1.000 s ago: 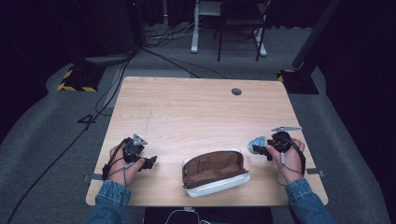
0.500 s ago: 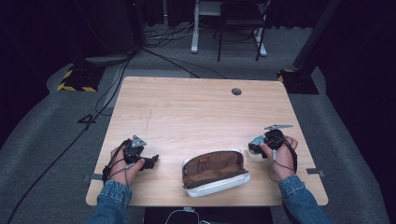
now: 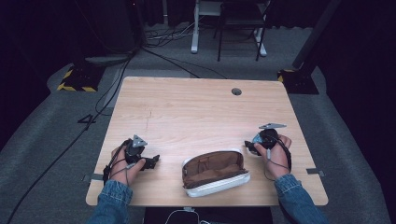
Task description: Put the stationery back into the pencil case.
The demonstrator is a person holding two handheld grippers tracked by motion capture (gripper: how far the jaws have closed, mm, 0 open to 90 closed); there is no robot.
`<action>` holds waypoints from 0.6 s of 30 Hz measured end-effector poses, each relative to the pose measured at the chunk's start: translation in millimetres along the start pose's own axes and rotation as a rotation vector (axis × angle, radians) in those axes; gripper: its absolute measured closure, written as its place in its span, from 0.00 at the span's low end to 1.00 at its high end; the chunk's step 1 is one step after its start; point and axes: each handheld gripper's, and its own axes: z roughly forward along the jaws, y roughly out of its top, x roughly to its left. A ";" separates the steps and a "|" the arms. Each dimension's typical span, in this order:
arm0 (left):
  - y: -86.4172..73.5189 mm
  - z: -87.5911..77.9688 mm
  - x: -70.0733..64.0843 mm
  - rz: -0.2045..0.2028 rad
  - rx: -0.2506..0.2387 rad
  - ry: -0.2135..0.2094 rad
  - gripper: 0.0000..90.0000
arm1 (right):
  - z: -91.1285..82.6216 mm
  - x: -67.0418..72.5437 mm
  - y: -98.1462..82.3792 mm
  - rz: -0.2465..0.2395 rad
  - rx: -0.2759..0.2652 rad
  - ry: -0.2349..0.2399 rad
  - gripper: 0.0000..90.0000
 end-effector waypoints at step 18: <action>0.5 0.9 -2.5 0.001 -0.002 -0.010 0.08 | -5.9 -2.4 3.7 -0.051 0.050 0.013 0.37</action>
